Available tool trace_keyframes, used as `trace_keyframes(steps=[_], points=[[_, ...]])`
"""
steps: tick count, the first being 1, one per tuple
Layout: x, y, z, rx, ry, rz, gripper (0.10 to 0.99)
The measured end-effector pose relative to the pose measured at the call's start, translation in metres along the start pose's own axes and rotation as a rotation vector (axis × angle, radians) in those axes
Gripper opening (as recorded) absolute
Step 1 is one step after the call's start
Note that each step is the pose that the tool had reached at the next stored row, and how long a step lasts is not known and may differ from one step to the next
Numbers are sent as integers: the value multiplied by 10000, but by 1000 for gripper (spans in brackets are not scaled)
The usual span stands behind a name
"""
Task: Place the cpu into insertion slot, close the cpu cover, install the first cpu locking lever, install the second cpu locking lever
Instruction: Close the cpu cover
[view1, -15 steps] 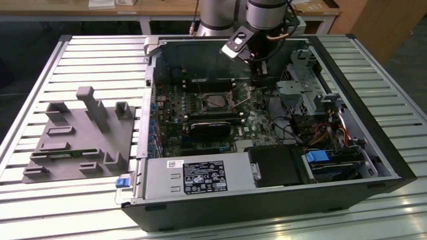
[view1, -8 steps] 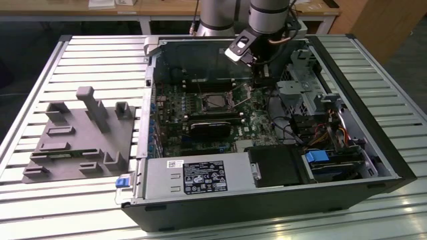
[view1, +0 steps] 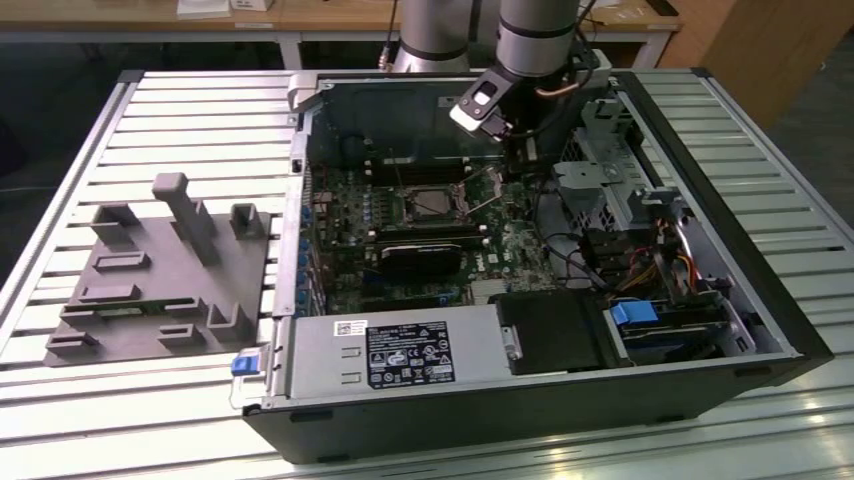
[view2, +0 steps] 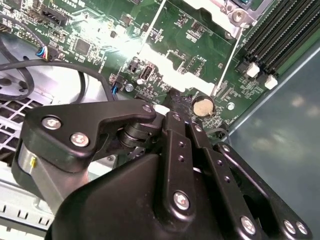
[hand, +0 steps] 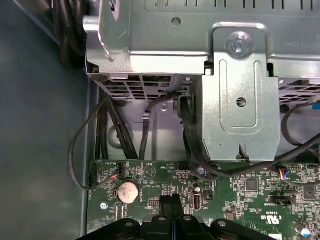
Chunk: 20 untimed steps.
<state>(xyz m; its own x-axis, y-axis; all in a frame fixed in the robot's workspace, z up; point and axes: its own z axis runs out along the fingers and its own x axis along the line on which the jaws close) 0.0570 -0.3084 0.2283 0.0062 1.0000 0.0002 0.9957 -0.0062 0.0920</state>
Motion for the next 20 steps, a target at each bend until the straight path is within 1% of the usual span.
trace_keyframes(steps=[7, 8, 9, 11, 13, 15, 16, 20], points=[[0, -1, 7, 3, -5, -1, 102], [0, 0, 10, 50, -3, -1, 102], [1, 0, 12, 156, -15, -2, 102], [0, 3, 14, 444, -56, -5, 102], [0, 5, 18, 748, -90, -8, 102], [0, 8, 21, 1072, -130, -12, 102], [-1, 8, 21, 1165, -139, -13, 102], [0, 8, 21, 1229, -139, -14, 102]])
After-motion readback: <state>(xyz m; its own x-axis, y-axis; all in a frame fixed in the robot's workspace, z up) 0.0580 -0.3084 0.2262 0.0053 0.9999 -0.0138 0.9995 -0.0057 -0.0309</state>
